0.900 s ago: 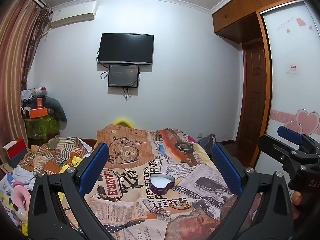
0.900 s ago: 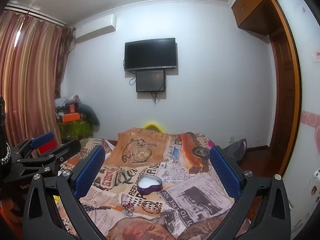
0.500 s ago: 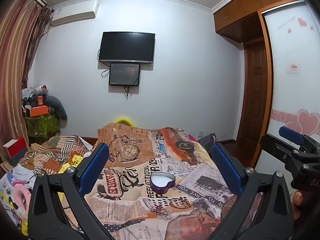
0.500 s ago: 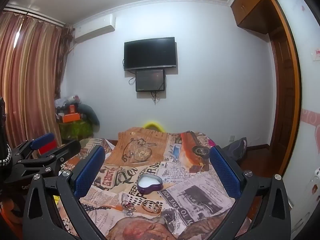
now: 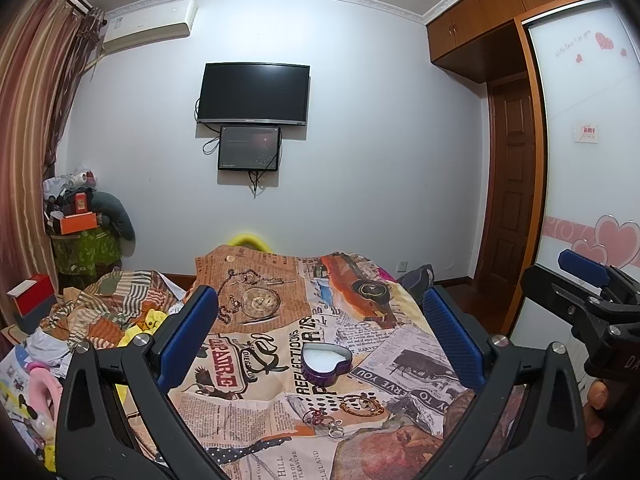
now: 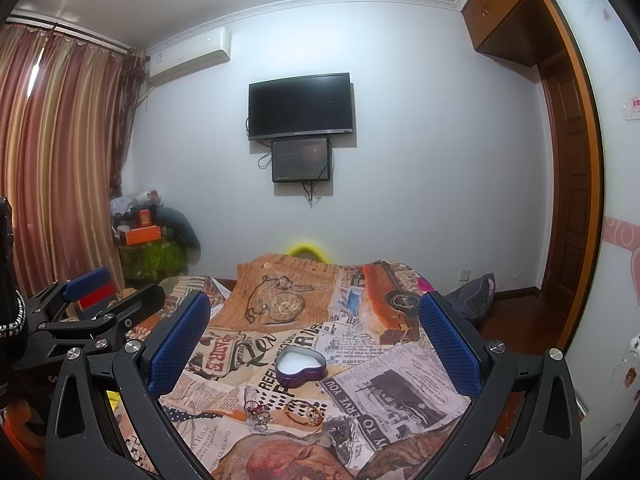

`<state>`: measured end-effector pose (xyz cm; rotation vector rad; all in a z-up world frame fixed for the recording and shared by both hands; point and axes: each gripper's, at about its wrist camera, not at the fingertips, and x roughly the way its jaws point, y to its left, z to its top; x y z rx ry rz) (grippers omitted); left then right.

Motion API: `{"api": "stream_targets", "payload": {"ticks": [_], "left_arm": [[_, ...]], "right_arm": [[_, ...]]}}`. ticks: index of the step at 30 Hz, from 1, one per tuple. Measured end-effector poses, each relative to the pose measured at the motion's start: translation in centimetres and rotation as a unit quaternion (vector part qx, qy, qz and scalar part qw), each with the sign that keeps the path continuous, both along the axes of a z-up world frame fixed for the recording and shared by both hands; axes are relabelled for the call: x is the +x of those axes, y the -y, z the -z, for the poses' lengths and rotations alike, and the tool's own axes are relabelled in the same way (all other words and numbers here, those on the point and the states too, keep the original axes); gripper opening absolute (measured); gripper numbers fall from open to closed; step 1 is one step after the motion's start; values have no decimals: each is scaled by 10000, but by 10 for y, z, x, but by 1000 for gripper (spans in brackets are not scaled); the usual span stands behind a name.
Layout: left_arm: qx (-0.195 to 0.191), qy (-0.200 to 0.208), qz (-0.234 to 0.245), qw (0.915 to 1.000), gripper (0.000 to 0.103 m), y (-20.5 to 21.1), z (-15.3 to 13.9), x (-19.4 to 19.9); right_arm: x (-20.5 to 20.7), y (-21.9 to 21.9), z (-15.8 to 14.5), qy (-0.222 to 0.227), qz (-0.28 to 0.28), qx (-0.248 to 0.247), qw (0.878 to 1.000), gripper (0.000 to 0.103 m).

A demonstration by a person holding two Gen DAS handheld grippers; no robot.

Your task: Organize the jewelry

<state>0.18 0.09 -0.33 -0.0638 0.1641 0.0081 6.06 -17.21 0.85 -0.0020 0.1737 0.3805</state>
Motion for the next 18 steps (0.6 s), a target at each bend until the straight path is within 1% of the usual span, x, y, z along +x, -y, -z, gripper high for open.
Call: {"api": "stream_targets", "payload": {"ticks": [7, 8, 18], "left_arm": [[-1, -4, 7, 10000, 103, -1, -1, -5], [7, -10, -5, 10000, 103, 1, 1, 1], [3, -18, 1, 10000, 103, 1, 2, 2]], "right_arm": [[-2, 5, 3, -10, -5, -4, 10000, 103], [-1, 3, 4, -11, -4, 0, 10000, 103], [-2, 1, 4, -32, -9, 7, 10000, 103]]}}
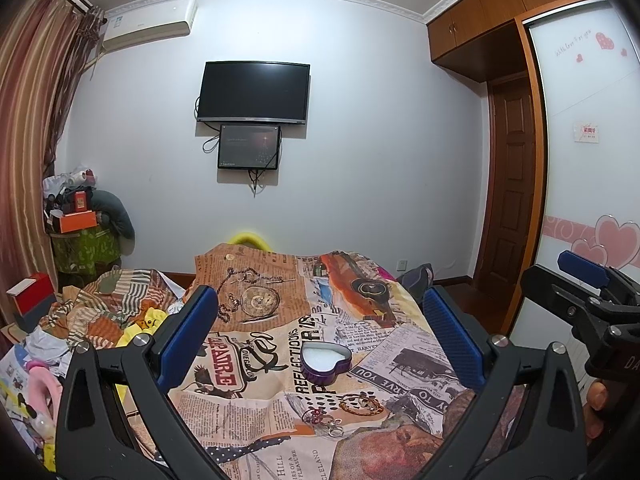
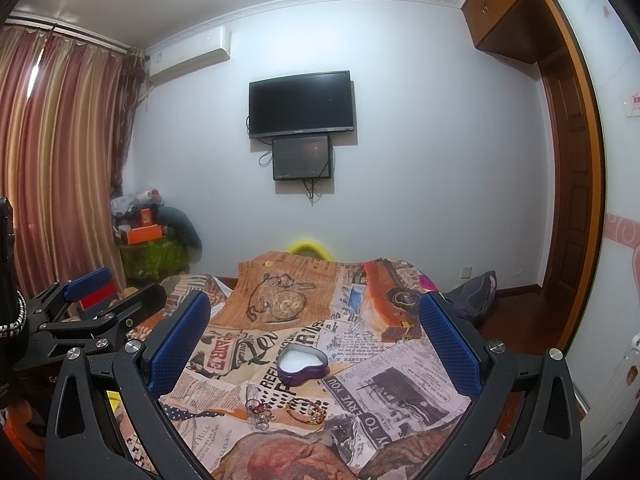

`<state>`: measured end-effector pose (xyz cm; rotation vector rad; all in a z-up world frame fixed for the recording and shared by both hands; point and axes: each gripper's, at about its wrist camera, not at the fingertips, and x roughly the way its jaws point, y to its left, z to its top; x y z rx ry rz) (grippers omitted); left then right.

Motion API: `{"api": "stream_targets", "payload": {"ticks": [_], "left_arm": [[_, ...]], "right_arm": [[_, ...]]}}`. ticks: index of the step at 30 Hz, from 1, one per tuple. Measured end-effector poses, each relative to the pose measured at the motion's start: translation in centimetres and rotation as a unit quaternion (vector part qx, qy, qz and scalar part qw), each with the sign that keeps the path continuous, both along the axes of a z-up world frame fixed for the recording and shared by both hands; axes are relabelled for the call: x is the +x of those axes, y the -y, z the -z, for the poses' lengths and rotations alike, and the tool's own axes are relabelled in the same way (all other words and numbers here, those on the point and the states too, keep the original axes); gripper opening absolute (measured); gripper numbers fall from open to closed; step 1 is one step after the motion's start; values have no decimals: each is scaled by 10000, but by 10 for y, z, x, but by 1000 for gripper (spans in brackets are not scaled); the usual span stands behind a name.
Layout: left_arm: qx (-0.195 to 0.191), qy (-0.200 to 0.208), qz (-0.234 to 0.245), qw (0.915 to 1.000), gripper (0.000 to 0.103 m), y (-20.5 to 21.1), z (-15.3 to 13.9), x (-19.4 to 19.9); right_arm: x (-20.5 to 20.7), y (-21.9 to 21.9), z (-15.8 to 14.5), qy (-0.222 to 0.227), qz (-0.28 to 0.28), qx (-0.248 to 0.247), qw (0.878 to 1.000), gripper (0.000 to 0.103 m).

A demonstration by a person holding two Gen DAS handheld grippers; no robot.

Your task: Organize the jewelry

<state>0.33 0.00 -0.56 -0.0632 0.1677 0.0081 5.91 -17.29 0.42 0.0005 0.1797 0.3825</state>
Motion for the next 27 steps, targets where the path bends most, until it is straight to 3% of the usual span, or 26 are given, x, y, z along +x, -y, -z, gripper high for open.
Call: {"api": "stream_targets", "payload": {"ticks": [27], "left_arm": [[-54, -61, 8, 10000, 103, -3, 2, 3]], "right_arm": [[-2, -4, 0, -32, -19, -3, 10000, 103]]}}
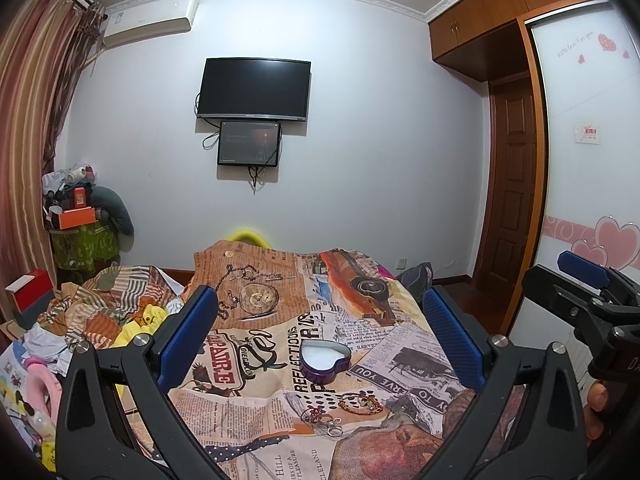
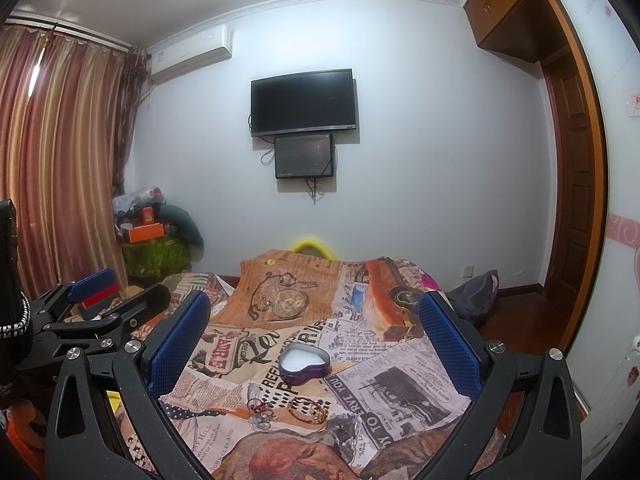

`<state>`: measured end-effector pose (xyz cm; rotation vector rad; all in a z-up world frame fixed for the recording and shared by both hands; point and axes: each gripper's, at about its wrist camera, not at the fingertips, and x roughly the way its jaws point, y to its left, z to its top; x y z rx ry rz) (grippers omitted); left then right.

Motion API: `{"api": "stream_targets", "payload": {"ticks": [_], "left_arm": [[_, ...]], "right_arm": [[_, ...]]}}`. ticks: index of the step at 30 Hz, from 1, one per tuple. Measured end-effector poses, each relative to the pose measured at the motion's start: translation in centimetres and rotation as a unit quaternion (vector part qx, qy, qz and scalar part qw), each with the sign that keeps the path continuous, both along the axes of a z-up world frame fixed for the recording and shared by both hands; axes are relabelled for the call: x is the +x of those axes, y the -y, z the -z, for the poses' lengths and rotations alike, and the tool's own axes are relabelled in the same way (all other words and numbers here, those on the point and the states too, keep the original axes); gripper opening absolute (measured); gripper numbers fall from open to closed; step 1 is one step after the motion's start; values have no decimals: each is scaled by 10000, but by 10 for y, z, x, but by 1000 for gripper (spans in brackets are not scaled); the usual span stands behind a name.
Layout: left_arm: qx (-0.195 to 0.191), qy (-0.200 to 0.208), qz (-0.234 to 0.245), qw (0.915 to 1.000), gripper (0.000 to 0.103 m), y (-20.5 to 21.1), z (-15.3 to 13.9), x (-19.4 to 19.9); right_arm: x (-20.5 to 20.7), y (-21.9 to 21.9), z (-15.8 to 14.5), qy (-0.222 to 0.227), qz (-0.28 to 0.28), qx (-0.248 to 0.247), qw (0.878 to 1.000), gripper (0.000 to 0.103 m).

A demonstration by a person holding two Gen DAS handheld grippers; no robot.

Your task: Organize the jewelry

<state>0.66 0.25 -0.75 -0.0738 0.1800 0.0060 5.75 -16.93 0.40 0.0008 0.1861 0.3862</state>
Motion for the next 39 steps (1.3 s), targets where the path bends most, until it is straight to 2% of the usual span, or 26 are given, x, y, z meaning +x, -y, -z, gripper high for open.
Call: {"api": "stream_targets", "payload": {"ticks": [14, 23, 29, 35, 37, 39], "left_arm": [[-57, -251, -75, 9996, 103, -8, 10, 20], [-198, -916, -459, 9945, 103, -33, 39, 62], [-124, -1601, -590, 9853, 103, -50, 77, 95], [-280, -2427, -374, 9690, 102, -56, 123, 126], [-265, -2599, -321, 9647, 97, -54, 135, 134], [-235, -2783, -268, 9598, 86, -51, 146, 142]], "right_arm": [[15, -2, 8, -197, -15, 9, 9998, 103], [44, -3, 27, -683, 84, -105, 9976, 103], [72, 1, 49, -1201, 241, -257, 9921, 103], [103, 5, 82, -1862, 314, -425, 9811, 103], [111, 4, 93, -2018, 336, -522, 9775, 103], [116, 5, 104, -2181, 308, -582, 9737, 103]]}}
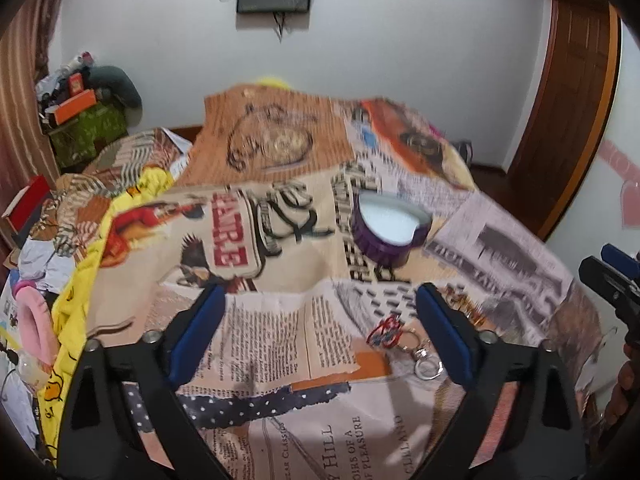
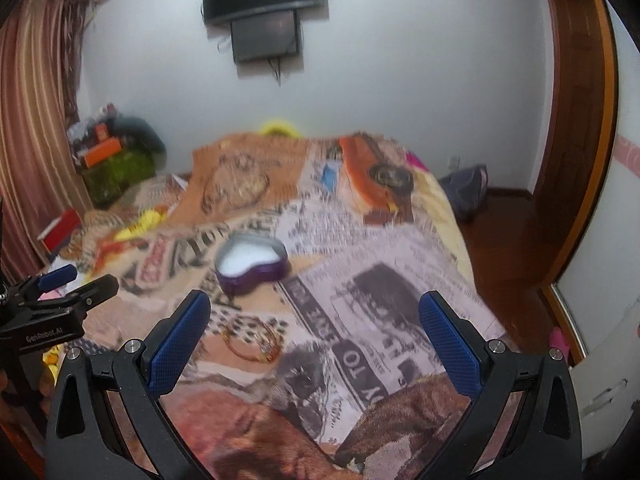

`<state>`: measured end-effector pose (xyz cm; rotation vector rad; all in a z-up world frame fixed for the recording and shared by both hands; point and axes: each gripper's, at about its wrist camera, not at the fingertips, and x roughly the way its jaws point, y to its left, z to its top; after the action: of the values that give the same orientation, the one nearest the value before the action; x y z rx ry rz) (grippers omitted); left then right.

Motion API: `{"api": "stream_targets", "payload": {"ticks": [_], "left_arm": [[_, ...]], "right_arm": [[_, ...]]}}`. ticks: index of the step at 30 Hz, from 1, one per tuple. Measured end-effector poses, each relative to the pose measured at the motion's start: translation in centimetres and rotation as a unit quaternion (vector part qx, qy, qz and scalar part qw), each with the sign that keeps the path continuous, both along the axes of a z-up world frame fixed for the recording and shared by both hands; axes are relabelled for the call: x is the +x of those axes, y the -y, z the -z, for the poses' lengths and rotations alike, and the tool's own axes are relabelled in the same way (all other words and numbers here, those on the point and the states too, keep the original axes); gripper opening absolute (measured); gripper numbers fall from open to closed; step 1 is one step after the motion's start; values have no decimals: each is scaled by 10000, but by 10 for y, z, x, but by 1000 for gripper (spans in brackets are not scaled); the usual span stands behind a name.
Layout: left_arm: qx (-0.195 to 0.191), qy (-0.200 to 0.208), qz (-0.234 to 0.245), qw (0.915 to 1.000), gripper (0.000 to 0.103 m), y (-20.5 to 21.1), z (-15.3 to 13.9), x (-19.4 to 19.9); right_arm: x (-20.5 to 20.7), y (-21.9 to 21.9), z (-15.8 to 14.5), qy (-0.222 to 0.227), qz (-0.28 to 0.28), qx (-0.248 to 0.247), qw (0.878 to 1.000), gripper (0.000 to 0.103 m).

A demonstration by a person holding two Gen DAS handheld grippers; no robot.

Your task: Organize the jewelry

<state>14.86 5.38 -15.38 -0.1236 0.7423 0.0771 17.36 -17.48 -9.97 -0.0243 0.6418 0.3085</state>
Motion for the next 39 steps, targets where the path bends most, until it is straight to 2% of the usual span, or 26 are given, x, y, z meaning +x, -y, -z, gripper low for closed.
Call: {"api": "stream_targets", "payload": {"ticks": [4, 7, 9, 12, 14, 15, 20, 23, 26, 30, 33, 39], "left_arm": [[-201, -430, 195, 9987, 75, 2, 21, 14], [-270, -603, 286, 9974, 61, 5, 32, 19], [-304, -702, 369, 9964, 52, 6, 38, 22], [-402, -800, 480, 9948, 45, 8, 43, 25], [-455, -815, 524, 9943, 39, 10, 45, 27], [-482, -818, 564, 9939, 36, 10, 46, 27], [-602, -850, 723, 9919, 30, 13, 51, 32], [-666, -877, 761, 9910, 29, 14, 54, 35], [-747, -856, 783, 9904, 26, 12, 55, 37], [-894, -859, 825, 9889, 13, 10, 58, 39], [-967, -835, 864, 9880, 6, 9, 58, 39], [-969, -762, 849, 9887, 2, 10, 57, 37]], "right_arm": [[9, 1, 15, -304, -99, 26, 9995, 103], [13, 1, 24, -463, -202, 89, 9987, 102], [21, -1, 31, -559, -298, 89, 9980, 96], [28, -7, 43, -792, -467, 47, 9957, 81], [33, -10, 52, -977, -579, 59, 9935, 66], [35, -11, 55, -1064, -632, 67, 9923, 63], [42, -22, 67, -1259, -870, 43, 9882, 46], [46, -27, 72, -1389, -1026, 65, 9850, 36], [50, -31, 77, -1523, -1141, 88, 9817, 29], [53, -35, 82, -1616, -1231, 27, 9791, 26], [55, -38, 86, -1701, -1309, -19, 9767, 18], [59, -40, 94, -1836, -1396, -55, 9730, 12]]}}
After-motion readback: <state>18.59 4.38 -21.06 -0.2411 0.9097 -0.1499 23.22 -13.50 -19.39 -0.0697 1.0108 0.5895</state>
